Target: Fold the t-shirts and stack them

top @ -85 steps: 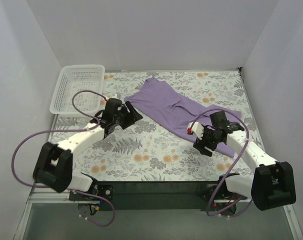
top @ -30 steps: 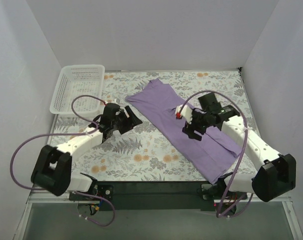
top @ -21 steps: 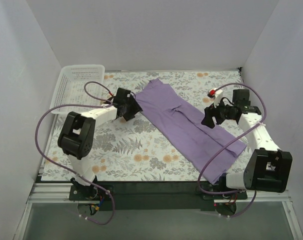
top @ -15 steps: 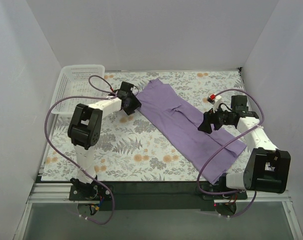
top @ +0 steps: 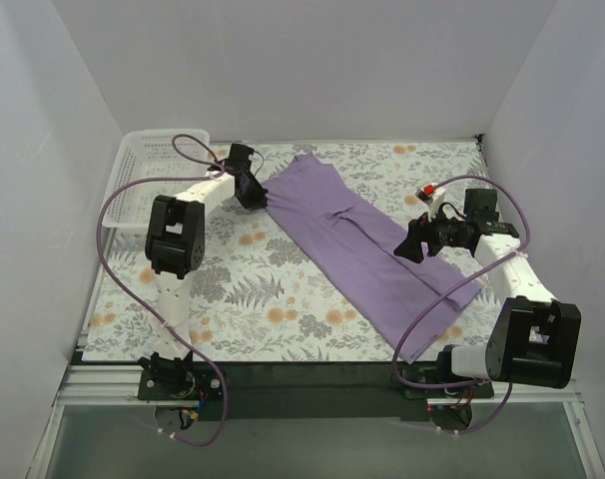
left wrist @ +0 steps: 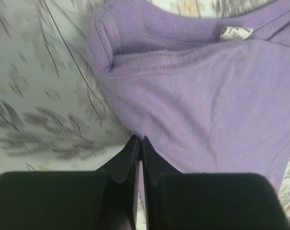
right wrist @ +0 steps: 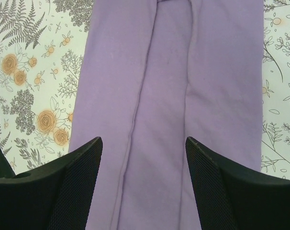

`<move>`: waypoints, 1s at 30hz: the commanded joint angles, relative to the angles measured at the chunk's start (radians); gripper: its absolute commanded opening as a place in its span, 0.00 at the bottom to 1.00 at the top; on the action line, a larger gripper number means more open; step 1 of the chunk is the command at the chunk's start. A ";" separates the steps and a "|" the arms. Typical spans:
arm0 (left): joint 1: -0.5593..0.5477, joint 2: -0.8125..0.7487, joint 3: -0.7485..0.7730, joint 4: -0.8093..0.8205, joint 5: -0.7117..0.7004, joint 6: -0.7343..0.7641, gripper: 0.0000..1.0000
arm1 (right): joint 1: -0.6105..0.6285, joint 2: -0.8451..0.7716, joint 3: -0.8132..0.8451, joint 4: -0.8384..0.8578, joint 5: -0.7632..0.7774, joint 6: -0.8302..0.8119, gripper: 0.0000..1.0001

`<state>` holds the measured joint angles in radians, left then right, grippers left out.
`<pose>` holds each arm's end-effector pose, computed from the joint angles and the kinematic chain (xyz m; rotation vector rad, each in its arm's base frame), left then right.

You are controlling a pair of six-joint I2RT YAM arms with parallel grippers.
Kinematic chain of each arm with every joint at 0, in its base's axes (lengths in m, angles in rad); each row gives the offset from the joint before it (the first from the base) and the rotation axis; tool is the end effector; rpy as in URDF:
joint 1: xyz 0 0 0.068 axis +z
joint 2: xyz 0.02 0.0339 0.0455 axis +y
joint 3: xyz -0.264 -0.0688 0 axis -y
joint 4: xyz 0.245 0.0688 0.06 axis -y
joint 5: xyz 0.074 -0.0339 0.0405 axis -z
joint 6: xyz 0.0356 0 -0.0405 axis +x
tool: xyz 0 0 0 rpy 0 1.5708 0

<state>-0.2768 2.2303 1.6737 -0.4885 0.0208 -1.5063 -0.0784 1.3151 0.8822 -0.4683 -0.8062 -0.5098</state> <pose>0.4581 -0.1309 0.1489 -1.5889 2.2639 -0.5971 0.2632 0.0051 0.2433 -0.7901 2.0803 0.6764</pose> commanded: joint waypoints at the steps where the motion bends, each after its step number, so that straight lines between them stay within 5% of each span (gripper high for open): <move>1: 0.082 0.074 0.151 -0.175 0.010 0.104 0.00 | -0.001 -0.010 0.012 0.023 -0.030 0.002 0.77; 6: 0.116 0.209 0.411 -0.320 0.079 0.195 0.02 | 0.002 0.022 0.021 0.022 0.021 0.005 0.77; 10: 0.117 0.157 0.433 -0.271 0.171 0.238 0.27 | 0.008 0.055 0.027 0.026 0.042 0.008 0.76; 19: 0.117 -0.332 0.020 0.053 0.287 0.314 0.52 | 0.019 0.289 0.177 0.022 0.116 0.060 0.76; 30: 0.123 -0.952 -0.716 0.254 0.468 0.262 0.59 | 0.016 0.522 0.356 -0.102 0.167 -0.006 0.72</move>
<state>-0.1581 1.3331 1.1034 -0.2508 0.4034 -1.2293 -0.0612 1.7924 1.1965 -0.4992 -0.6437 -0.4820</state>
